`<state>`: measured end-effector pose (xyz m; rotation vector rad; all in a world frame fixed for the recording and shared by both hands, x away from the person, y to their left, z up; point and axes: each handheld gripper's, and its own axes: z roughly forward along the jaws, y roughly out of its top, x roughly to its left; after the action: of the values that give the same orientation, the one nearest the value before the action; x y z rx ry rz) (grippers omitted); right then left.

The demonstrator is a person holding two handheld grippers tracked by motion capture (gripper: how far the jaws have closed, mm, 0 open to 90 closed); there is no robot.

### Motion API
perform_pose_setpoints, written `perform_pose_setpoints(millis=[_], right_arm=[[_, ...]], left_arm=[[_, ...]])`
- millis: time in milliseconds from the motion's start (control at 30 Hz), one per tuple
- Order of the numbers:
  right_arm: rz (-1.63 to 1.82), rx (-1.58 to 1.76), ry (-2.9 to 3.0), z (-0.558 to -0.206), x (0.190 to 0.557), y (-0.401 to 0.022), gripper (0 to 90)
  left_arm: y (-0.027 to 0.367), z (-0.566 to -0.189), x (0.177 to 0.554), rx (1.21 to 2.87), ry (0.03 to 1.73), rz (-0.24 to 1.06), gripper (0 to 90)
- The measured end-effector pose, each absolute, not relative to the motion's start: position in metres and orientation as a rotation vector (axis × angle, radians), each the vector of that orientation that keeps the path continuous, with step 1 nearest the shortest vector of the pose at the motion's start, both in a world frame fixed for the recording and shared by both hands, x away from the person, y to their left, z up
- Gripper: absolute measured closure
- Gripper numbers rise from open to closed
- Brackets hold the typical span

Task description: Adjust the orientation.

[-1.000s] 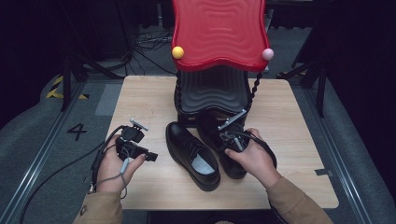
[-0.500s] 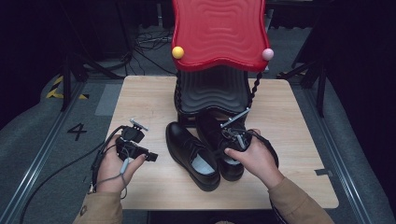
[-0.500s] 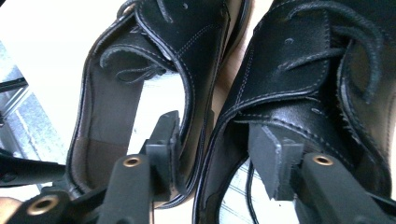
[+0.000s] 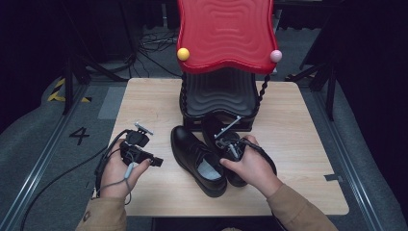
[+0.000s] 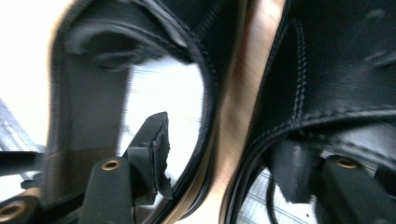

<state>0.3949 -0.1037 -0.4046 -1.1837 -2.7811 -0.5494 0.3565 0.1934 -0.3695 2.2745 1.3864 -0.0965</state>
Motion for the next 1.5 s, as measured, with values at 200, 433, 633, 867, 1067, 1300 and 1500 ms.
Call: perform_pose_setpoints(millis=[200, 433, 633, 867, 1067, 1300, 1500], right_arm=[[-0.471, -1.231, -2.899, -0.409, 0.392, -0.089, 55.8], [-0.373, -1.363, -2.832, -0.413, 0.399, -0.084, 57.5], [-0.321, -1.350, -2.898, -0.413, 0.395, -0.075, 62.4], [-0.329, -1.363, -2.829, -0.413, 0.397, -0.076, 71.3], [-0.321, -1.361, -2.839, -0.414, 0.401, -0.072, 69.3], [-0.370, -1.331, -2.837, -0.412, 0.400, -0.076, 78.9], [-0.344, -1.253, -2.901, -0.410, 0.393, -0.079, 82.6]], left_arm=[[0.194, -0.373, 0.358, 2.280, 1.390, -0.106, 51.5], [0.195, -0.373, 0.359, 2.278, 1.386, -0.108, 50.6], [0.193, -0.375, 0.360, 2.286, 1.393, -0.119, 50.2], [0.196, -0.375, 0.360, 2.277, 1.392, -0.116, 50.0], [0.193, -0.376, 0.360, 2.287, 1.395, -0.123, 49.8], [0.193, -0.375, 0.361, 2.281, 1.391, -0.118, 49.6], [0.202, -0.374, 0.362, 2.256, 1.400, -0.117, 49.7]])
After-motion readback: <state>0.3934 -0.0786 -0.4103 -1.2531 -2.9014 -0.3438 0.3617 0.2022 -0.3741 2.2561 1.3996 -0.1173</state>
